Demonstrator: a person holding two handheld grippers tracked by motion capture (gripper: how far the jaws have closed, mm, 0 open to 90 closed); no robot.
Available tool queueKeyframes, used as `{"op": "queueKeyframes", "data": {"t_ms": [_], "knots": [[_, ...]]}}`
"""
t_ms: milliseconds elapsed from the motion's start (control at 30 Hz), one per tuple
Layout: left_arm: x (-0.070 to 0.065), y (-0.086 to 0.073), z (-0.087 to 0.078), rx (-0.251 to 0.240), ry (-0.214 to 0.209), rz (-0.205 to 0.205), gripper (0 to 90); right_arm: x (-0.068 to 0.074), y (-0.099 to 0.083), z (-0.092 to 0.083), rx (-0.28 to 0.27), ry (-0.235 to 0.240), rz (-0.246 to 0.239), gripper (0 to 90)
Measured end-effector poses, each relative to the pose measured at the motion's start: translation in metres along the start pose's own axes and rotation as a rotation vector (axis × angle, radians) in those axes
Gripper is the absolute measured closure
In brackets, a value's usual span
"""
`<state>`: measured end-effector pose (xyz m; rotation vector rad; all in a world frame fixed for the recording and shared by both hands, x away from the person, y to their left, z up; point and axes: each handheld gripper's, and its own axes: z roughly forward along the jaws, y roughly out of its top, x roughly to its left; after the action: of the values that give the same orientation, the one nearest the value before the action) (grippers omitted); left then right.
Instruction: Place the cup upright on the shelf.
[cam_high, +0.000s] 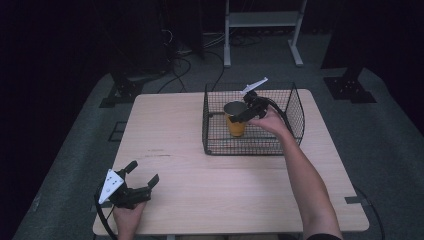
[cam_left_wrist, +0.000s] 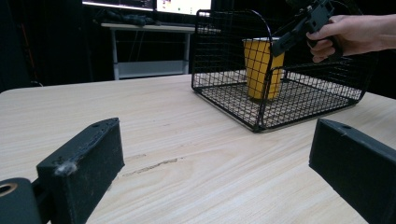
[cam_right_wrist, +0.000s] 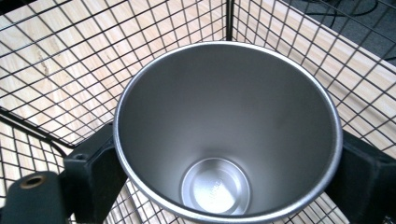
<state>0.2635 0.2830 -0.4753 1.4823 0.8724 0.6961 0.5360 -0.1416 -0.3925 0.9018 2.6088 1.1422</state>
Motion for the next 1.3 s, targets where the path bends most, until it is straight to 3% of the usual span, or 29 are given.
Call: {"op": "queueKeyframes", "data": {"t_ms": [733, 1300], "knots": [[-0.001, 0.0, 0.0, 0.003, 0.001, 0.002, 2.4, 0.002, -0.006, -0.003, -0.01, -0.021, -0.015, 5.4], [0.0, 0.0, 0.001, 0.005, 0.004, 0.004, 2.4, 0.003, 0.0, -0.027, -0.09, -0.018, 0.01, 3.0]]}}
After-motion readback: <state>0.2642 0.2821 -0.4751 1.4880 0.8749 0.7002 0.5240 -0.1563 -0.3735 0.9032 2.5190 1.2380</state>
